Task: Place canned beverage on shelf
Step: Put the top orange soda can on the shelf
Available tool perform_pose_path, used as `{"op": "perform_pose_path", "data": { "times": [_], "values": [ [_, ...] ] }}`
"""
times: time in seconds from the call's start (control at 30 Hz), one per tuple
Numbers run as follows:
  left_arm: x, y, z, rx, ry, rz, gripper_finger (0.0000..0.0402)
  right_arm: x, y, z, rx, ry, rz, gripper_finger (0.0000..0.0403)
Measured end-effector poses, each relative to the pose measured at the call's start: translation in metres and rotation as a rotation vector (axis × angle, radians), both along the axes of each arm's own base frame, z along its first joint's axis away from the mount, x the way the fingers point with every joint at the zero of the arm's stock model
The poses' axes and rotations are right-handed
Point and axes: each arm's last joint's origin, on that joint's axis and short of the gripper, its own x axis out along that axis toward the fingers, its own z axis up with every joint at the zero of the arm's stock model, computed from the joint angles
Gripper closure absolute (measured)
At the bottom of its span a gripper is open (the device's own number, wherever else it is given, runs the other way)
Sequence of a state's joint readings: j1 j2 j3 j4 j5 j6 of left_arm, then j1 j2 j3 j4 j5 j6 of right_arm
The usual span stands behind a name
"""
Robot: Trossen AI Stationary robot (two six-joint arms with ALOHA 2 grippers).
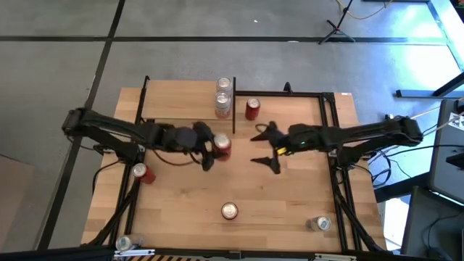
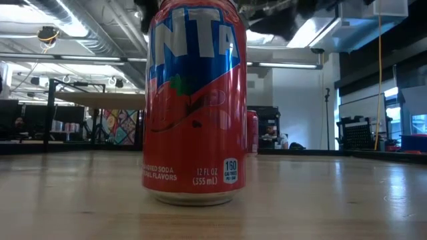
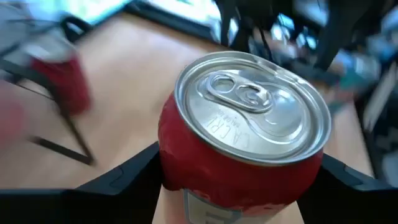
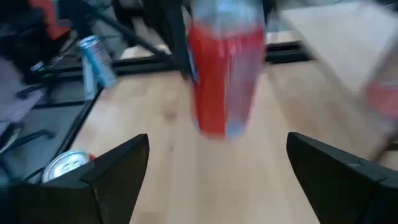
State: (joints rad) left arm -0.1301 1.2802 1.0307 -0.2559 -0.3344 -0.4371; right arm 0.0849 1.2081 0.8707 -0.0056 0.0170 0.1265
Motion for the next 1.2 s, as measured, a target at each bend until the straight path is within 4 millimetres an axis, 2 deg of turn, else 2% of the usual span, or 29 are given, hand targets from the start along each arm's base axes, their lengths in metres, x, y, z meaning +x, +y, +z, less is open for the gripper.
{"op": "perform_pose_path", "data": {
  "times": [0.1,0.27,0.37,0.6,0.73,1.0,1.2],
  "values": [
    [-0.018,0.010,0.038,-0.024,0.000,0.136,0.0126,-0.012,-0.006,0.013,-0.029,-0.040,-0.079,0.0036],
    [-0.048,0.028,0.085,0.037,-0.034,0.371,0.0123,-0.014,-0.025,0.023,-0.072,-0.118,-0.157,0.0036],
    [-0.062,0.042,0.096,0.075,-0.044,0.478,0.0122,-0.015,-0.036,0.023,-0.068,-0.118,-0.133,0.0036],
    [-0.069,0.087,0.082,0.085,0.056,0.583,0.0121,-0.016,-0.053,0.021,-0.061,-0.102,-0.134,0.0036],
    [-0.072,0.111,0.066,0.113,0.126,0.620,0.0121,-0.018,-0.061,0.020,-0.053,-0.086,-0.164,0.0036],
    [-0.068,0.147,0.032,0.145,0.045,0.550,0.0124,-0.018,-0.065,0.018,-0.071,-0.070,-0.226,0.0036],
    [-0.071,0.163,0.007,0.139,-0.002,0.564,0.0125,-0.018,-0.064,0.018,-0.072,-0.069,-0.227,0.0036]
  ]
}}
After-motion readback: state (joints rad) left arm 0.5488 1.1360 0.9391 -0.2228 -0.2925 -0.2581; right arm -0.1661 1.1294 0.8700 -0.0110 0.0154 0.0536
